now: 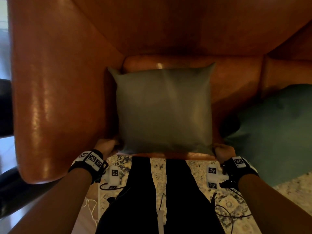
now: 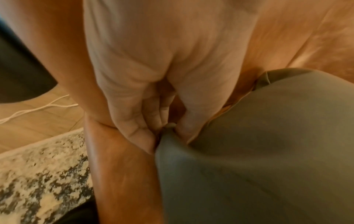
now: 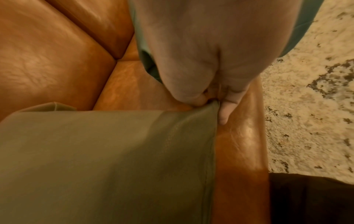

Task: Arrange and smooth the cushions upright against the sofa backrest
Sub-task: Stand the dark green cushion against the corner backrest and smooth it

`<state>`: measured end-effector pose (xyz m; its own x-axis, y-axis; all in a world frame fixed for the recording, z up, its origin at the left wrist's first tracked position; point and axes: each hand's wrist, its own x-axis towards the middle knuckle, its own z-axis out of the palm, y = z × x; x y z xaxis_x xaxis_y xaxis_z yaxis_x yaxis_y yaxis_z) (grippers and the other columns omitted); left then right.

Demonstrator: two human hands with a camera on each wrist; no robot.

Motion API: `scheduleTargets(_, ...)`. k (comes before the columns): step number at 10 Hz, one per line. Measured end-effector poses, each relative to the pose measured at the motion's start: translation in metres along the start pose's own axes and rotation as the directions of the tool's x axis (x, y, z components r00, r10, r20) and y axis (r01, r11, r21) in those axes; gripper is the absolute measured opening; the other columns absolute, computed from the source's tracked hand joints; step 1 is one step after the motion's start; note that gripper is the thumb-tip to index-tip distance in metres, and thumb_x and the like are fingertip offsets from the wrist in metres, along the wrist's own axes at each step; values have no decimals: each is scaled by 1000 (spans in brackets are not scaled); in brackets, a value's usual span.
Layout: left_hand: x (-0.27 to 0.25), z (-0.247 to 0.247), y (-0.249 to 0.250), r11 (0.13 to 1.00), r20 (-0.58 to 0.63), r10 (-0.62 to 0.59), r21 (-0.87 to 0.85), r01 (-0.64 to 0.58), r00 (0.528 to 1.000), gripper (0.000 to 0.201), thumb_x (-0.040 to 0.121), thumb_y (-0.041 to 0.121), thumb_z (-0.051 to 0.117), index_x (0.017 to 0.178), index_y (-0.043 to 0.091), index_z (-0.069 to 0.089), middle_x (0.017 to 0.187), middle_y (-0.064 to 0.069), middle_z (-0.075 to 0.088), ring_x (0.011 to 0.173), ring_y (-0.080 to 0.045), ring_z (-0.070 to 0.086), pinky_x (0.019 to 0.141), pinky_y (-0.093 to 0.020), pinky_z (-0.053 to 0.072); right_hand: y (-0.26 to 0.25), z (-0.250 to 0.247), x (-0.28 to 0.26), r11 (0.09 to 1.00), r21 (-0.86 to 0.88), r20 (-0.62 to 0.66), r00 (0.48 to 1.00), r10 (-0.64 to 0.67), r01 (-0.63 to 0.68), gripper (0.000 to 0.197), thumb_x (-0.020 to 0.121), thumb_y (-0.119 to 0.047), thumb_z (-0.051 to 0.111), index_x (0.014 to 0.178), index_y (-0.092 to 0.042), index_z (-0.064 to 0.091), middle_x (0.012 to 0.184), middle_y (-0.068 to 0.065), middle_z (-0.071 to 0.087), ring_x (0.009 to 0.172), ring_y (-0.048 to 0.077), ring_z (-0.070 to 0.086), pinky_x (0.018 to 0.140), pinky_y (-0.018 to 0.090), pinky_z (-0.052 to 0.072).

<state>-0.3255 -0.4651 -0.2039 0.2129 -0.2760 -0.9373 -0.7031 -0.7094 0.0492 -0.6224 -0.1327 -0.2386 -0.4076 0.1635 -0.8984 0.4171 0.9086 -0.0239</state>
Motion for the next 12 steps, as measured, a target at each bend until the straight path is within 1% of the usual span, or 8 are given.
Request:
scheduleTargets(3,-5,5,-5,965,61,-82,-246,95,995,17,99,33,67,101,15,67,99,-7,69,86,-19,62,59,-27,51,4,-5,7,994,-50,-40,995,-95,93,34,107,-17,47,139,-10,49,134,14,63,125,31,59,100,33,44)
scheduleTargets(5,2,-1,-12,982,58,-67,-175,76,996,17,101,2,57,86,9,60,92,-13,59,76,-20,55,67,-26,46,14,-13,14,985,171,12,1000,20,-21,21,97,-3,62,102,-15,78,118,10,71,111,31,67,106,35,53)
scheduleTargets(7,3,-2,-26,928,78,-108,-350,129,991,15,104,26,58,95,16,63,93,-5,65,81,-14,60,54,-21,56,11,-16,1,925,367,98,993,63,-95,38,99,11,53,137,11,56,130,28,62,77,22,58,45,14,51)
scheduleTargets(8,1,-5,-28,845,129,-162,-494,205,978,26,108,32,48,94,14,61,96,-9,63,84,-18,60,87,-27,59,14,-7,3,887,440,92,990,108,-138,37,101,7,53,137,12,54,142,33,56,111,34,66,56,18,56)
scheduleTargets(9,-1,-15,-27,872,137,-176,-437,219,975,16,106,20,54,93,13,60,102,-9,62,85,-17,58,75,-31,52,15,-4,7,843,514,68,988,141,-156,39,105,-3,49,142,9,51,148,26,53,101,17,65,92,32,58)
scheduleTargets(10,-3,-19,-25,907,154,-160,-366,207,975,13,105,11,52,99,13,63,95,-10,74,81,-17,65,55,-23,57,8,-12,-8,994,-94,-36,998,-54,51,50,109,-33,45,154,-12,42,162,5,41,142,20,47,116,27,36)
scheduleTargets(11,-13,-13,-25,912,150,-109,-379,159,983,22,107,10,46,92,8,61,58,-7,72,49,-14,71,41,-18,53,-3,-15,-18,937,-316,38,989,-146,150,49,108,-35,45,152,-15,42,156,6,46,143,25,44,110,27,38)
scheduleTargets(12,-13,-6,-27,889,158,-92,-431,152,983,17,105,17,53,97,6,64,83,-12,71,53,-16,73,42,-20,54,-1,-15,-13,943,-301,-1,989,-147,140,48,107,-37,47,150,-16,44,150,6,53,138,25,50,108,27,39)
